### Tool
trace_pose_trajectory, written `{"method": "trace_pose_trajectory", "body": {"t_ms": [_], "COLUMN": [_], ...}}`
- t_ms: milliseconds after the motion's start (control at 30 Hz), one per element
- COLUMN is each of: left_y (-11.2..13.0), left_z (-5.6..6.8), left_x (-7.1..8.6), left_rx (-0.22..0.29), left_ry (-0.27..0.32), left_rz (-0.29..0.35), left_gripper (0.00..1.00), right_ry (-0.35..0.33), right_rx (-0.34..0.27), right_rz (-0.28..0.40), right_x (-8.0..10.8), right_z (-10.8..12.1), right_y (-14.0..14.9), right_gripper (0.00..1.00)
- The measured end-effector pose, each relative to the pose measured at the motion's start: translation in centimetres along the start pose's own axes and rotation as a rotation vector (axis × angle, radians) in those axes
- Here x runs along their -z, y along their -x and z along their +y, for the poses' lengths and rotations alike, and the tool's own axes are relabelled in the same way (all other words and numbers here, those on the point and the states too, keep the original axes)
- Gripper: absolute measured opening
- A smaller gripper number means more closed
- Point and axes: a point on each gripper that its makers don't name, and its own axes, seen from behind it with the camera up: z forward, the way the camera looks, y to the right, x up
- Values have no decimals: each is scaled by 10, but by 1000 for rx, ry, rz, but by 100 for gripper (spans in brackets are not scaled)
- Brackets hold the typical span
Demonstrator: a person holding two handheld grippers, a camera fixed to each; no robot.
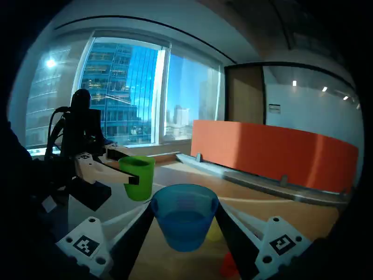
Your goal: Pour water
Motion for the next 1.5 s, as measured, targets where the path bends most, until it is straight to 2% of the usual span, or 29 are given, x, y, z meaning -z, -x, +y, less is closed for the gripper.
{"method": "trace_pose_trajectory", "body": {"t_ms": [267, 700, 1100, 1500], "left_y": [-1, 1, 2, -2], "left_z": [10, 31, 45, 58], "left_x": [-3, -7, -12, -15], "left_rx": [3, -14, -25, -32], "left_ry": [30, 86, 123, 154], "left_rz": [18, 18, 16, 19], "left_gripper": [87, 87, 87, 87], "right_ry": [-2, 1, 3, 20], "right_rx": [37, 156, 322, 555], "right_rz": [12, 25, 54, 81], "right_x": [1, -6, -12, -15], "right_z": [3, 8, 6, 6], "right_y": [-19, -46, -79, -117], "right_gripper": [91, 91, 91, 90]}}
